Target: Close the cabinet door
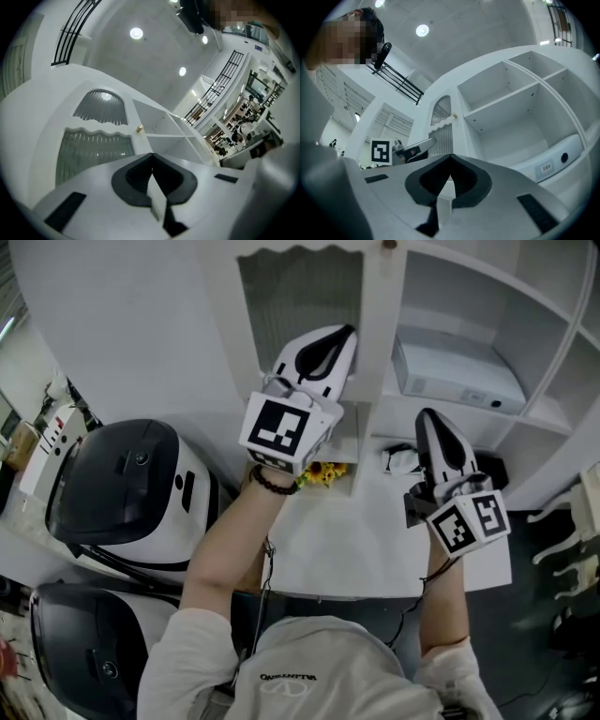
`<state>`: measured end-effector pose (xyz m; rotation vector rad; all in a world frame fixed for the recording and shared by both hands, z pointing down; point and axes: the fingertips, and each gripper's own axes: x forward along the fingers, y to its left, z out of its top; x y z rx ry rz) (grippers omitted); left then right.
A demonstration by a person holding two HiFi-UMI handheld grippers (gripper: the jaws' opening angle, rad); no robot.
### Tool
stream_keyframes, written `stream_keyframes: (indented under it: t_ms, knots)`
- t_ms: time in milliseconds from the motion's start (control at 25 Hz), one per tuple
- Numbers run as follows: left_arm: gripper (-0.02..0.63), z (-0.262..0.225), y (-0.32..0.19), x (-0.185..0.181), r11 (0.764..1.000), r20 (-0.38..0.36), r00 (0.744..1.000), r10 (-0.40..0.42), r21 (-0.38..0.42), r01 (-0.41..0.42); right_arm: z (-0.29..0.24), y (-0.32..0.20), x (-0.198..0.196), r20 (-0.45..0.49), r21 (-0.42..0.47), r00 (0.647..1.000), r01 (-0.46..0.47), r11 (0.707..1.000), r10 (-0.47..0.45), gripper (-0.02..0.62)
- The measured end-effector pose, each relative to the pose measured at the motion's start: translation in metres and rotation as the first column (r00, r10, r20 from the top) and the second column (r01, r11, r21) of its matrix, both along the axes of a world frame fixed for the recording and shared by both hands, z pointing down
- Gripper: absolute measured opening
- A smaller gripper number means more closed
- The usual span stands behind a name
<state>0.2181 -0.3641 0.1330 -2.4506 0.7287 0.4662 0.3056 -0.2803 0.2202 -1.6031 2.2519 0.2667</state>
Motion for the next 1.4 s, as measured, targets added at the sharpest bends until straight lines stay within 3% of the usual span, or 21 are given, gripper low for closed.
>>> stream_keyframes:
  t_ms: [320,520,880,1120,1400]
  knots:
    - [0.003,0.092,0.036,-0.056,0.991,0.017,0.999,0.045,-0.123,-0.043,0.029,0.022,-0.015,-0.021,-0.025,0.998,-0.058,0.998,0.058,0.011]
    - [0.003,0.139,0.054,-0.105,0.982,-0.004,1.000,-0.002,-0.190,0.001,0.045,0.034,-0.017,0.006,-0.045,0.996,-0.091,0.995,0.091,0.011]
    - [0.003,0.208,0.073,-0.176,0.932,-0.020,0.996,-0.081,-0.357,0.069,0.070,0.056,-0.007,-0.019,-0.076,0.985,-0.171,0.982,0.170,0.011]
    - [0.003,0.224,0.072,-0.197,0.916,-0.028,0.991,-0.134,-0.384,0.114,0.091,0.063,-0.005,-0.035,-0.111,0.981,-0.196,0.974,0.193,0.011]
    - [0.003,0.221,0.069,-0.198,0.920,-0.025,0.990,-0.139,-0.373,0.119,0.103,0.065,-0.006,-0.034,-0.130,0.980,-0.199,0.971,0.196,0.011]
